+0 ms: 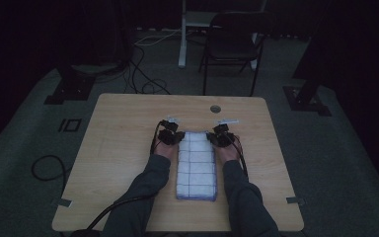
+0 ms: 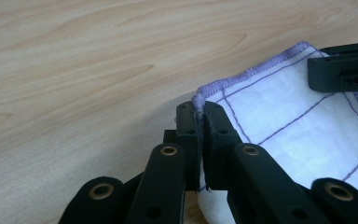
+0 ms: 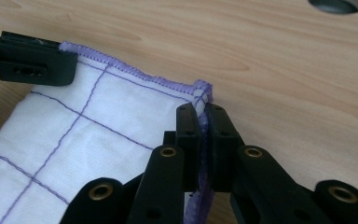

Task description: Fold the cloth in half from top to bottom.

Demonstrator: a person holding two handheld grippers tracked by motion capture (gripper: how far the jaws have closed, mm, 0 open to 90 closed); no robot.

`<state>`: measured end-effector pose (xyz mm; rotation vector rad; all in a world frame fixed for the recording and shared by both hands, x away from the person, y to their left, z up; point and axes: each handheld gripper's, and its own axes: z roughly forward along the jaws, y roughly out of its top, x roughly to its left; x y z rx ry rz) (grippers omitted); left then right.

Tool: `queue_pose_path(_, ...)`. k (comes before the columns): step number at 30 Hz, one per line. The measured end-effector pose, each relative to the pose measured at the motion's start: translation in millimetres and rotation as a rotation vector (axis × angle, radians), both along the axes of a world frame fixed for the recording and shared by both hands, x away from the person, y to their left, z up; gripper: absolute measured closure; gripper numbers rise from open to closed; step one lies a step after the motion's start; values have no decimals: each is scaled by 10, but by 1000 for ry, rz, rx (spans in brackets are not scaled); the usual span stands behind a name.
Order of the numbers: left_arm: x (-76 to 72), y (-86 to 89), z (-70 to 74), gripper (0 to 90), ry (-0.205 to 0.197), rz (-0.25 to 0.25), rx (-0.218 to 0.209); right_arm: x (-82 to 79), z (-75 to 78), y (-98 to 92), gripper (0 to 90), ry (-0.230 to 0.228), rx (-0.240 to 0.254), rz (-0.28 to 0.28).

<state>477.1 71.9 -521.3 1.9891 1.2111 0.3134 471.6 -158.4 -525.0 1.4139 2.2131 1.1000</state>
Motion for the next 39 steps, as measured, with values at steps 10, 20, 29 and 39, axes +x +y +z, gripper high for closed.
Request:
queue_pose_path(10, -15, 22, 138, 872, -30, -15, -37, -18, 130, -50, 861, -33, 27, 7)
queue_pose_path(20, -29, 46, 273, 871, -54, -29, -78, -50, 251, -82, 861, -74, 34, 15)
queue_pose_path(29, -68, 37, 373, 871, -80, -45, -87, -90, 318, -118, 861, -86, 47, 18)
queue_pose_path(39, -187, 103, 422, 870, -108, -61, -122, -235, 420, -127, 858, -128, 57, 47)
